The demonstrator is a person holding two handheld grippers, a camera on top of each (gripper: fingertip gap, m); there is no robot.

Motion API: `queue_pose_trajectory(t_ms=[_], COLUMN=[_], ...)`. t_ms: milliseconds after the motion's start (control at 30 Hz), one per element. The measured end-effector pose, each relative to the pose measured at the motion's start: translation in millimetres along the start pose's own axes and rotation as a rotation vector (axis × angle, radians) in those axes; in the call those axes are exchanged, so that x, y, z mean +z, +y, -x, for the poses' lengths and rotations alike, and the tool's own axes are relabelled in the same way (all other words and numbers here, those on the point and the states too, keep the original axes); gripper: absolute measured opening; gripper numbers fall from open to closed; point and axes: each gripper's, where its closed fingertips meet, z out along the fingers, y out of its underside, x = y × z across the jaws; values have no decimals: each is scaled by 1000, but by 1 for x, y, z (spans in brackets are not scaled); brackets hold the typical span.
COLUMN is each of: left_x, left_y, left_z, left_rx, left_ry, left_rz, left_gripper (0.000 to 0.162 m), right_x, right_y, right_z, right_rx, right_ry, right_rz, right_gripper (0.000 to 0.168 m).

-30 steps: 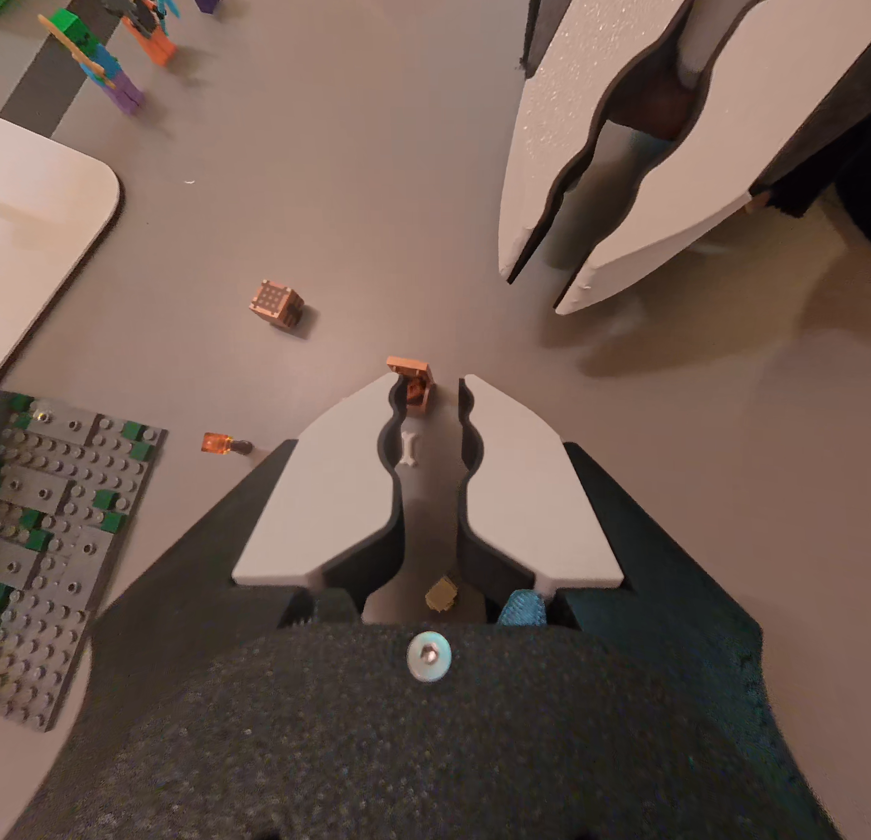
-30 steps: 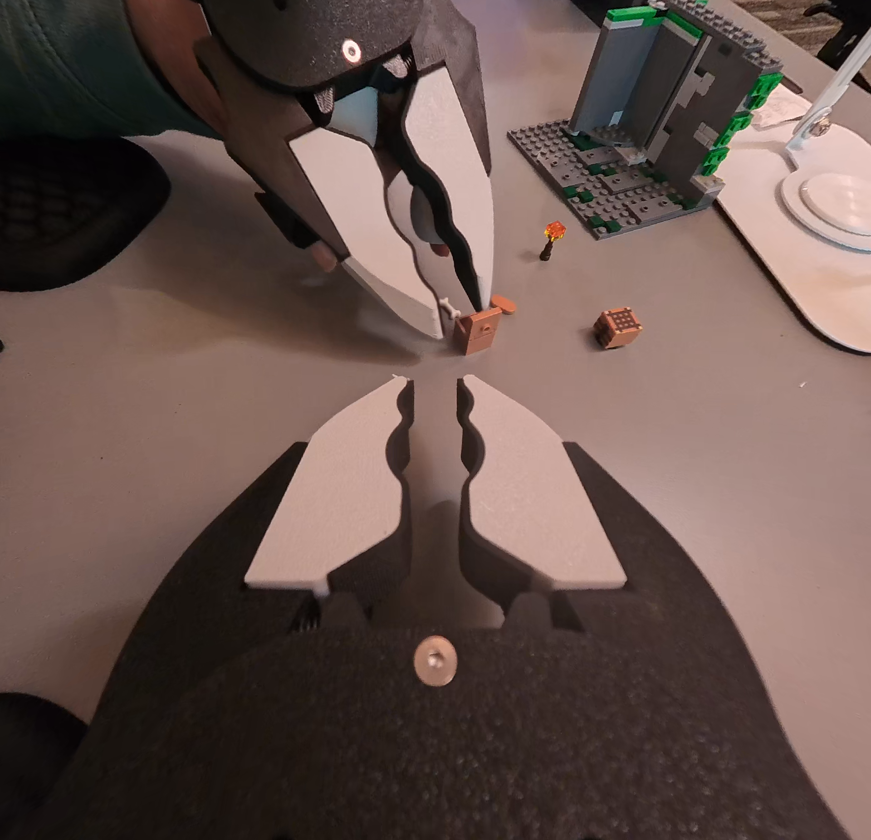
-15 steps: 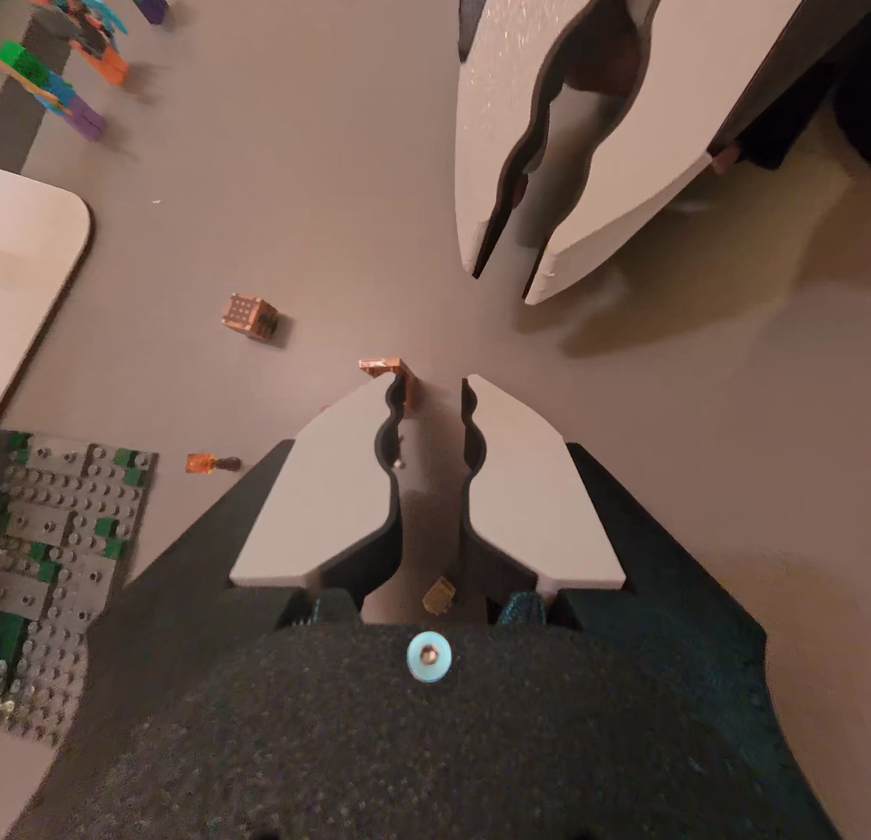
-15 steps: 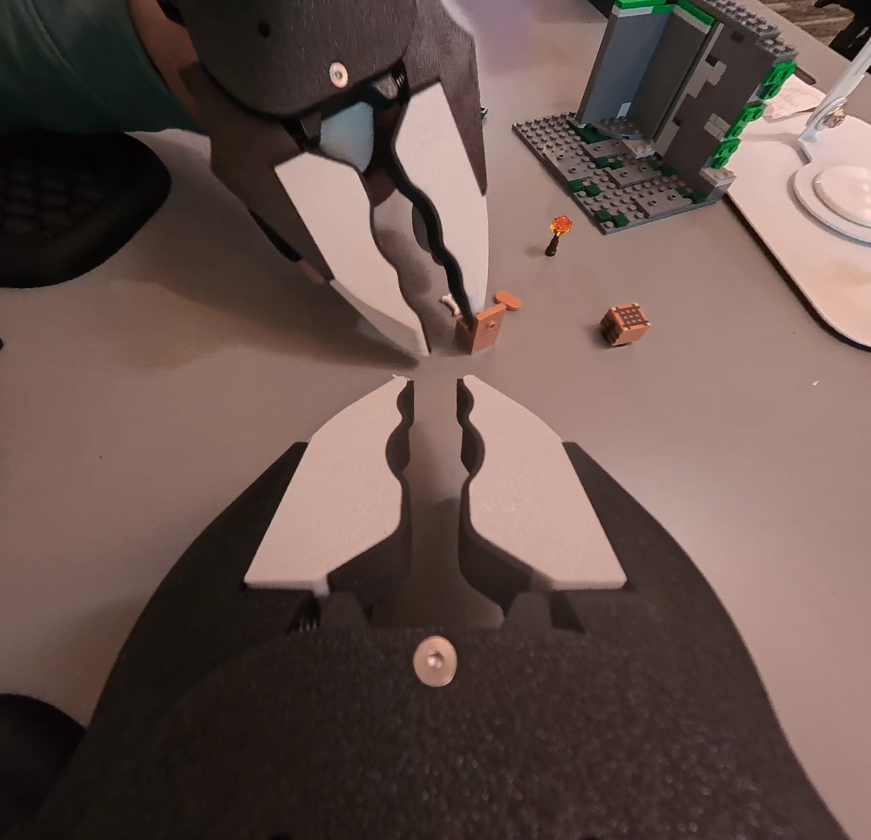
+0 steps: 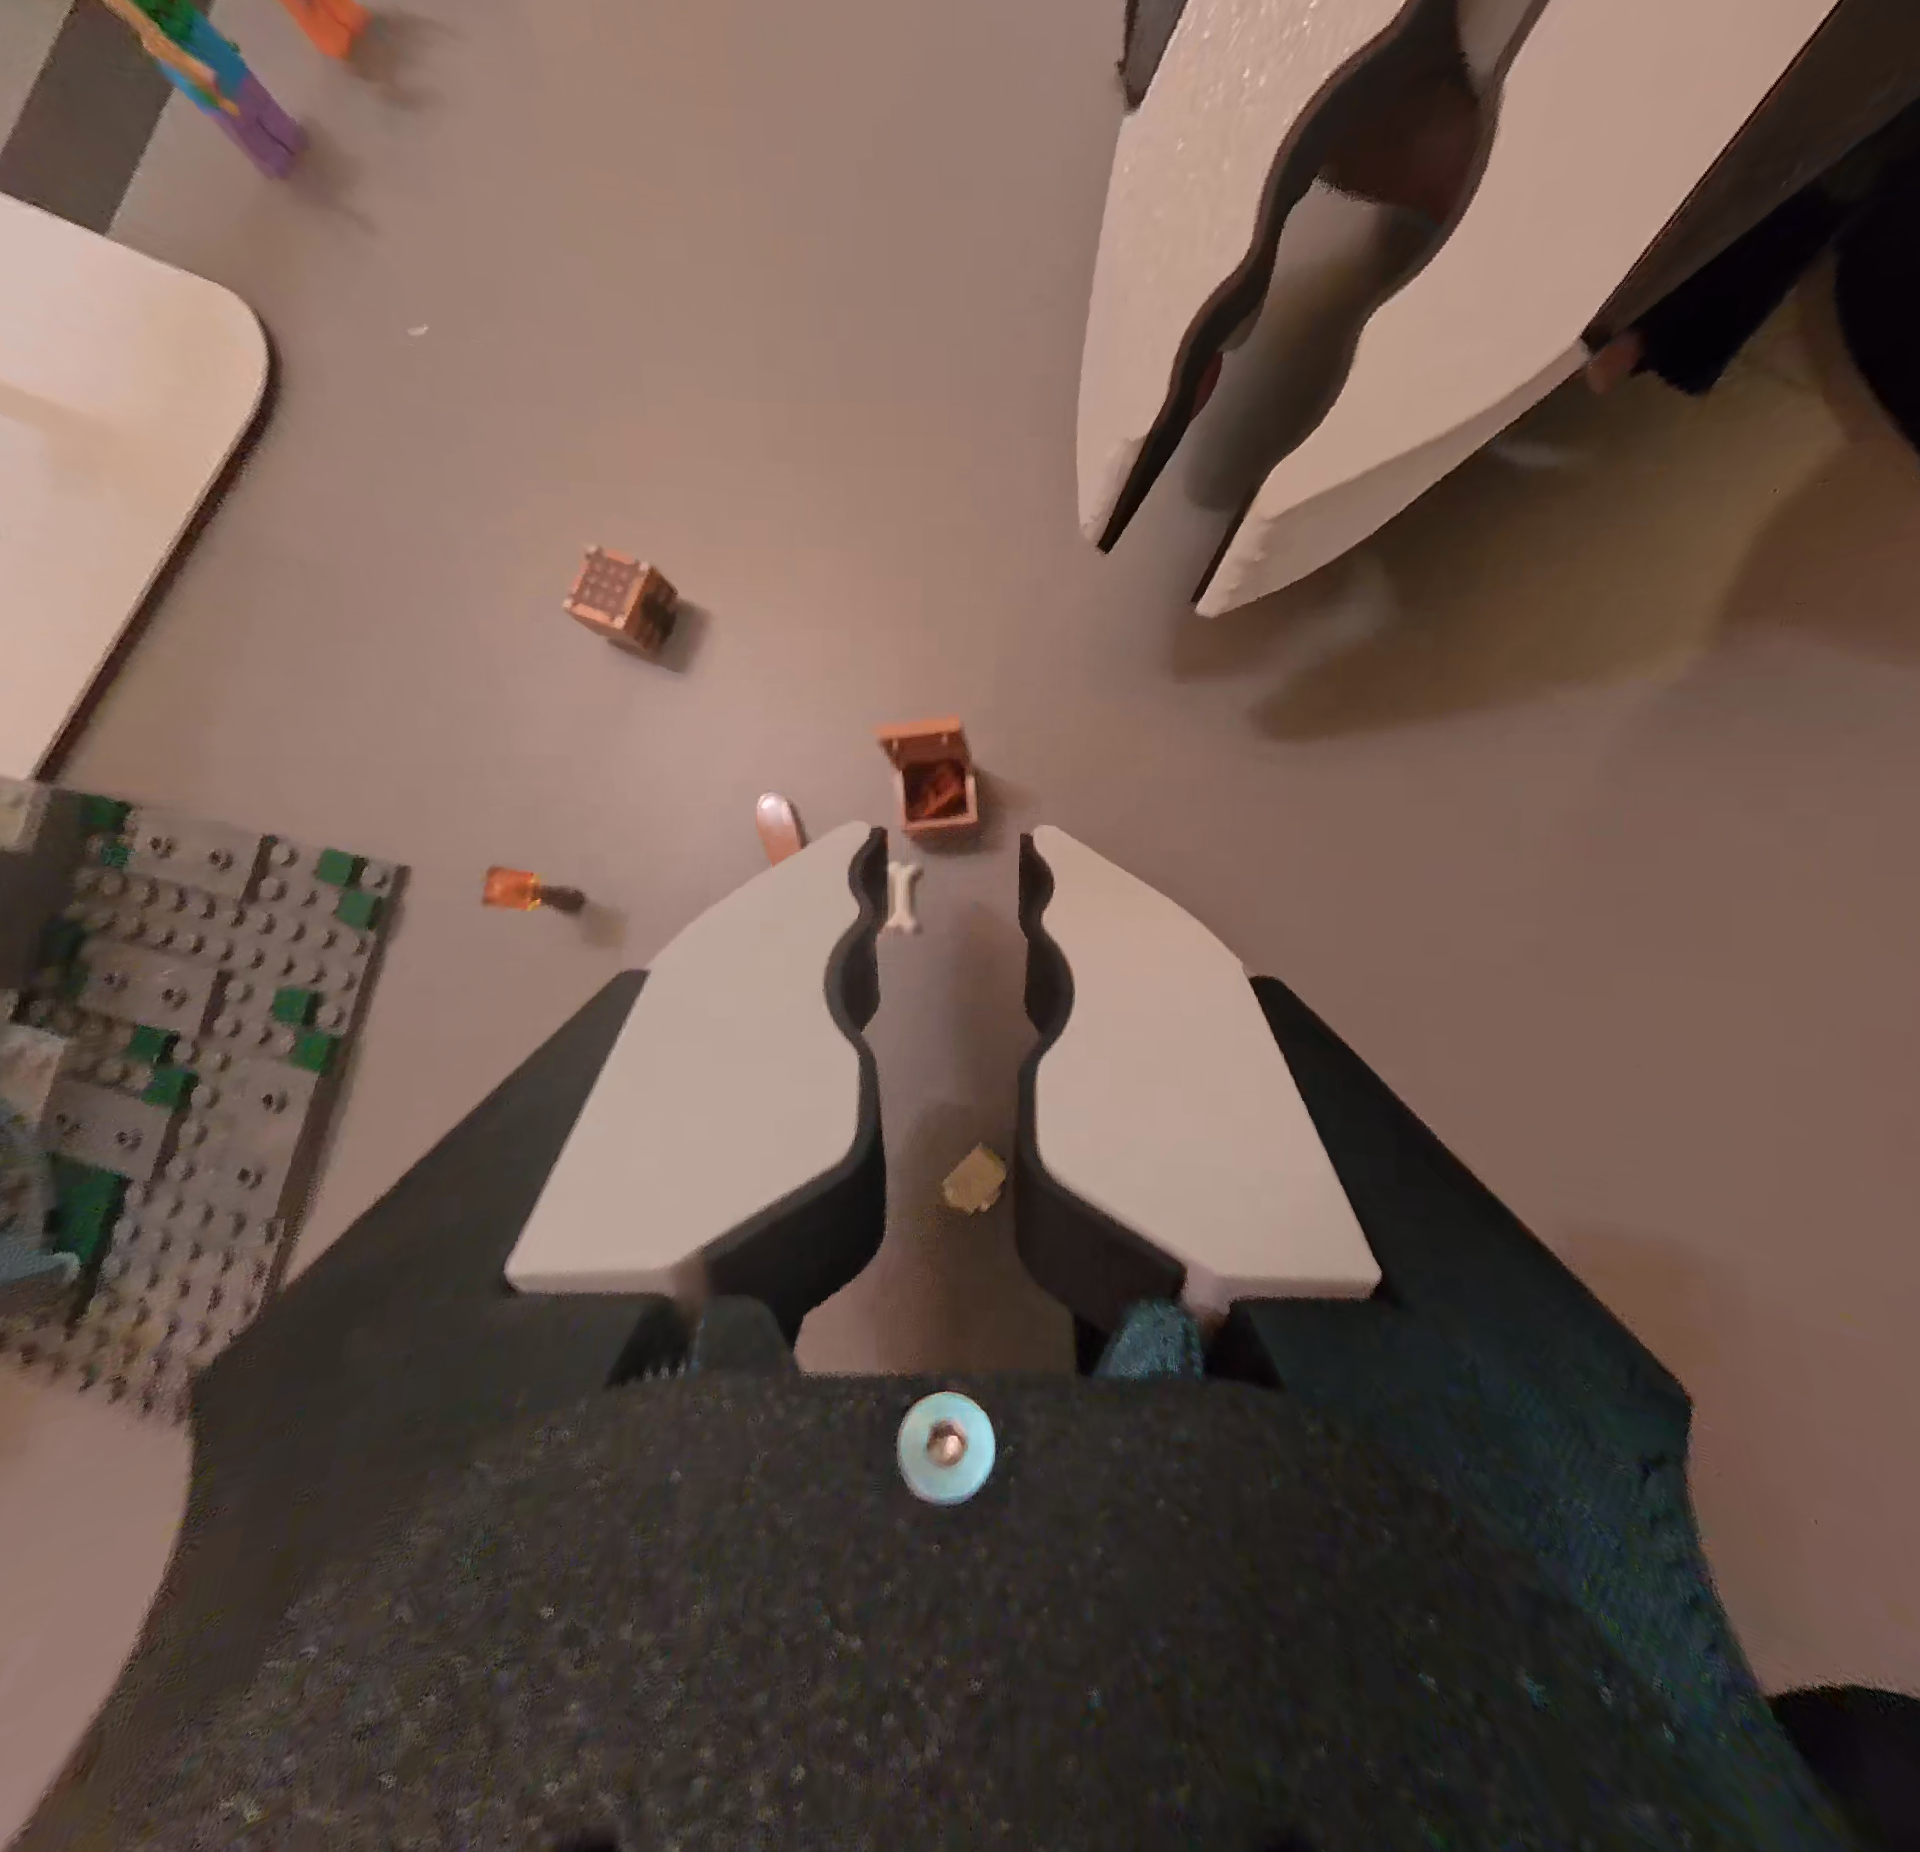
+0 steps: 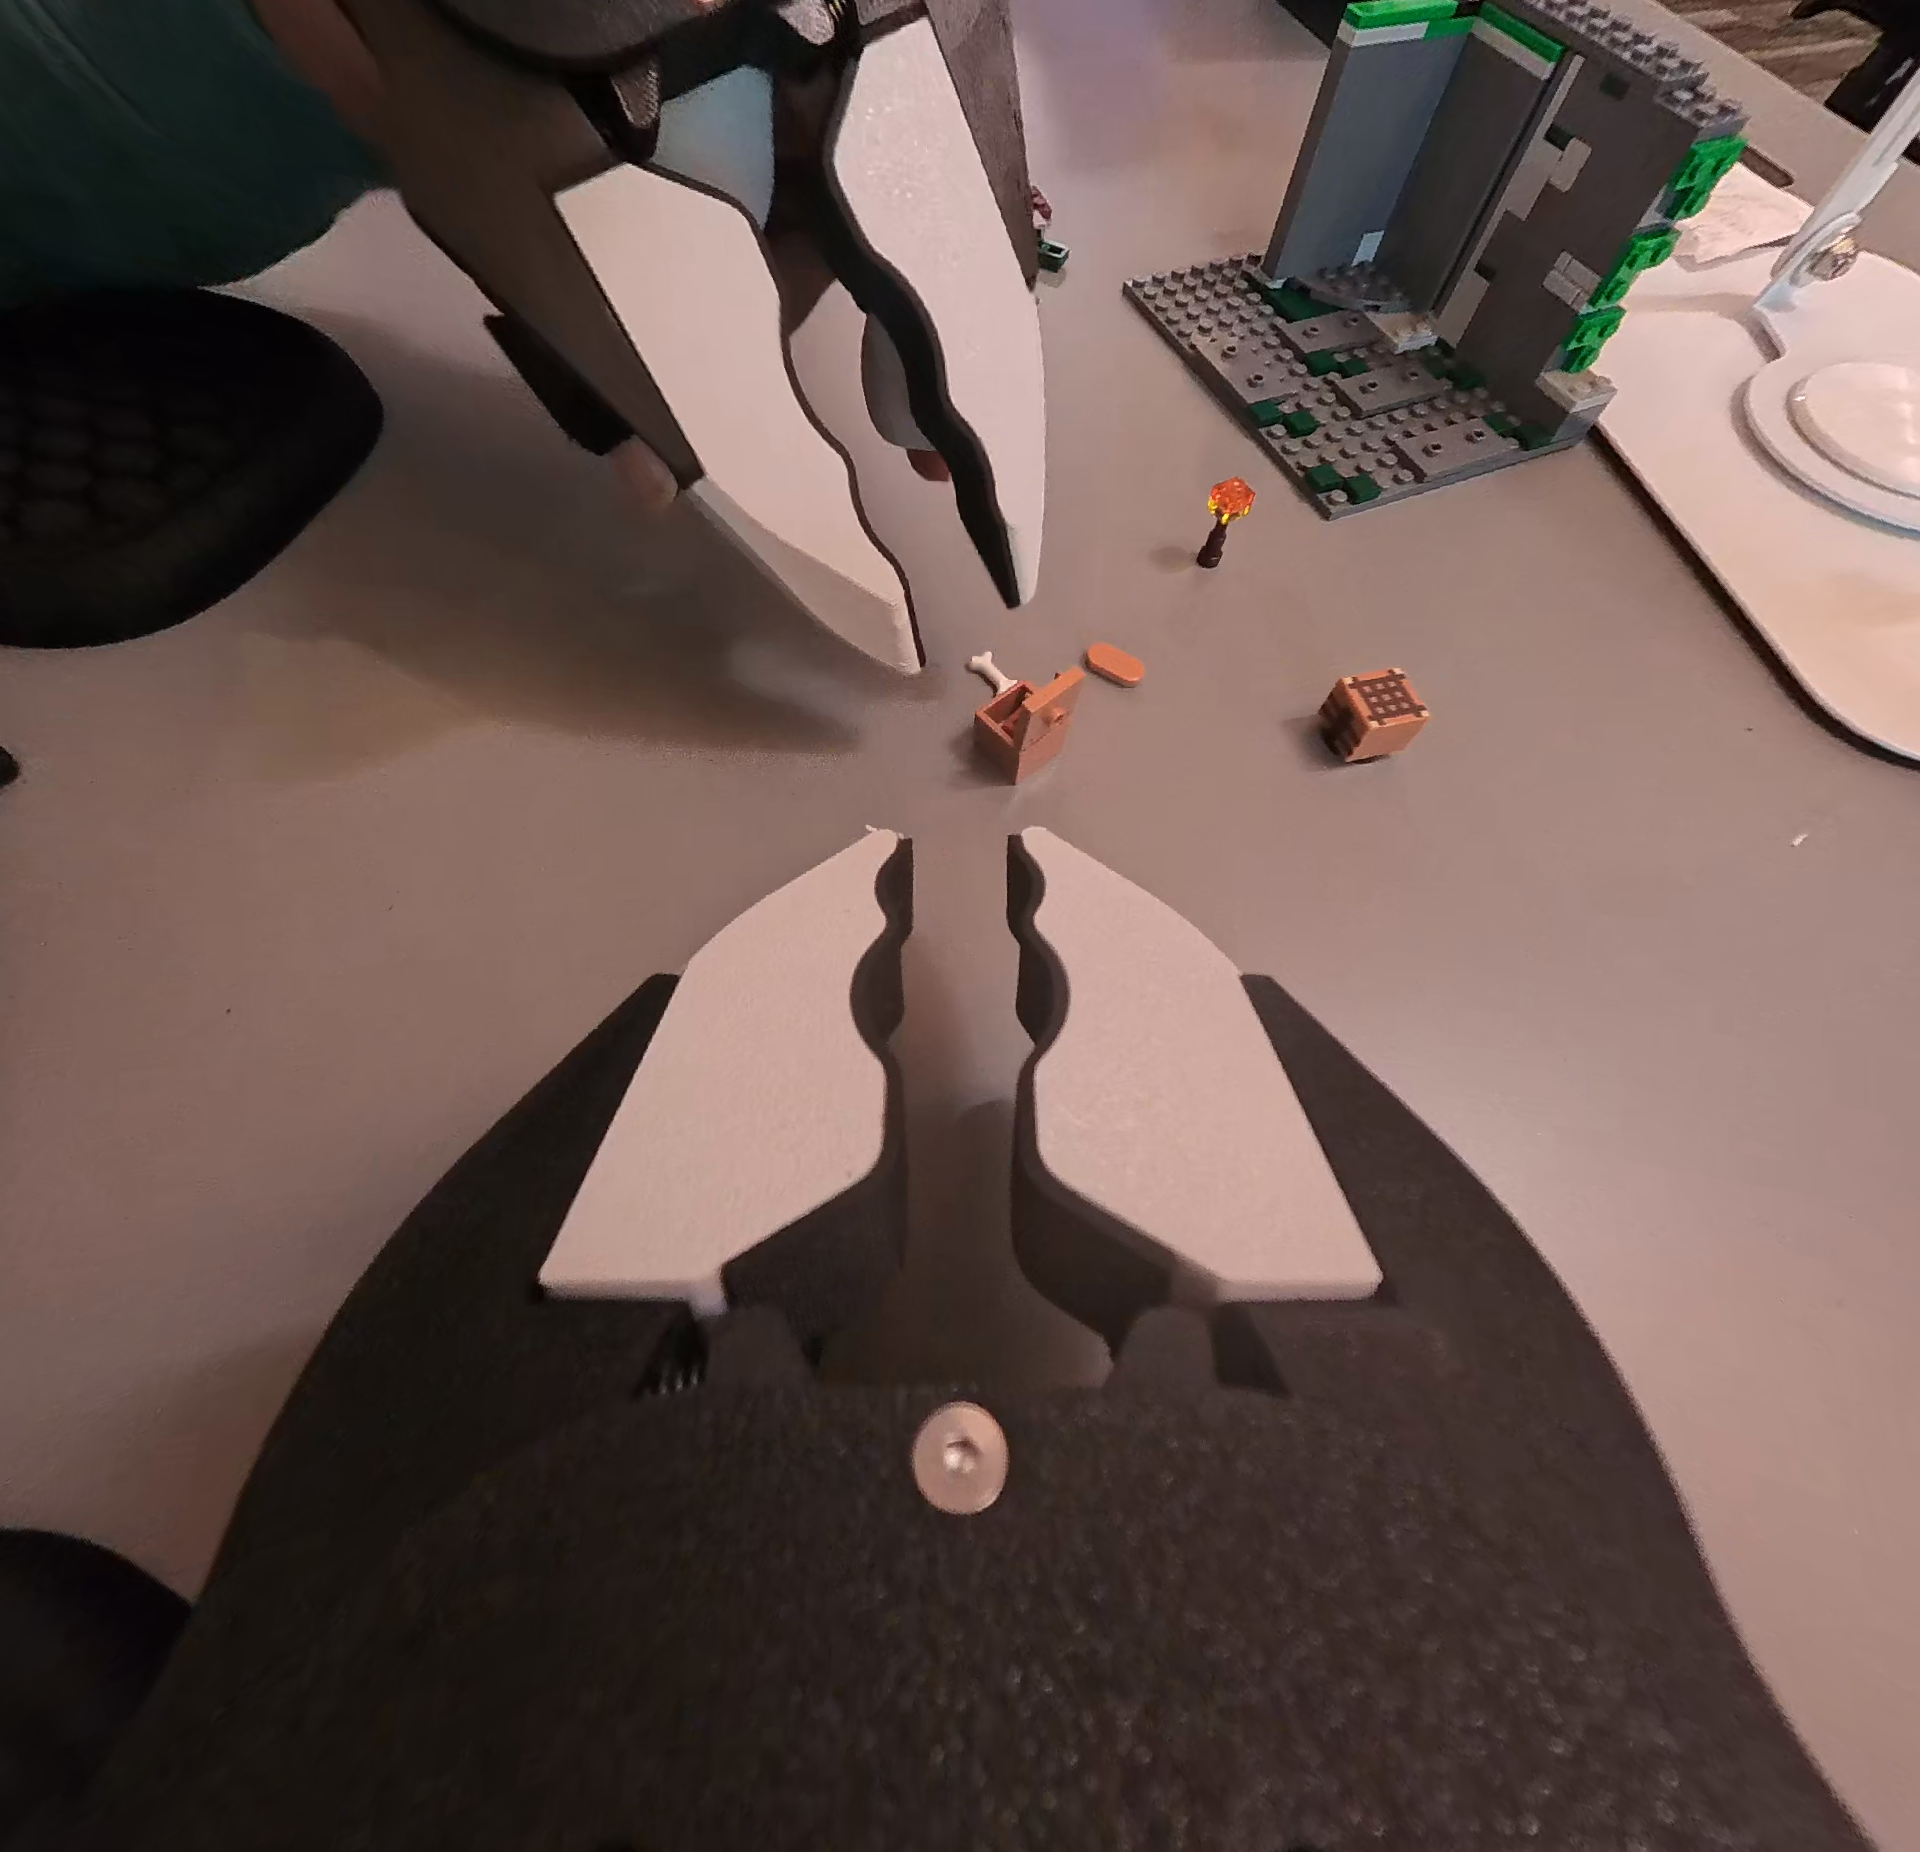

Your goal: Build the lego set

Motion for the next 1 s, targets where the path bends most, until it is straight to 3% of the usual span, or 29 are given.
queue_pose_trajectory(t_ms=[167, 700, 1000], left_x=[7, 14, 7], left_y=[20, 26, -4], left_z=[6, 8, -1], left_rx=[-54, -131, -140], left_ry=[10, 70, 105], left_rz=[75, 126, 1], left_gripper=[25, 5, 5], right_x=[0, -2, -1], right_y=[0, 0, -1], right_z=[1, -1, 1], right_rx=[-4, -3, -9], right_ry=[-1, 3, -2], right_rz=[4, -1, 1], right_gripper=[17, 17, 17])
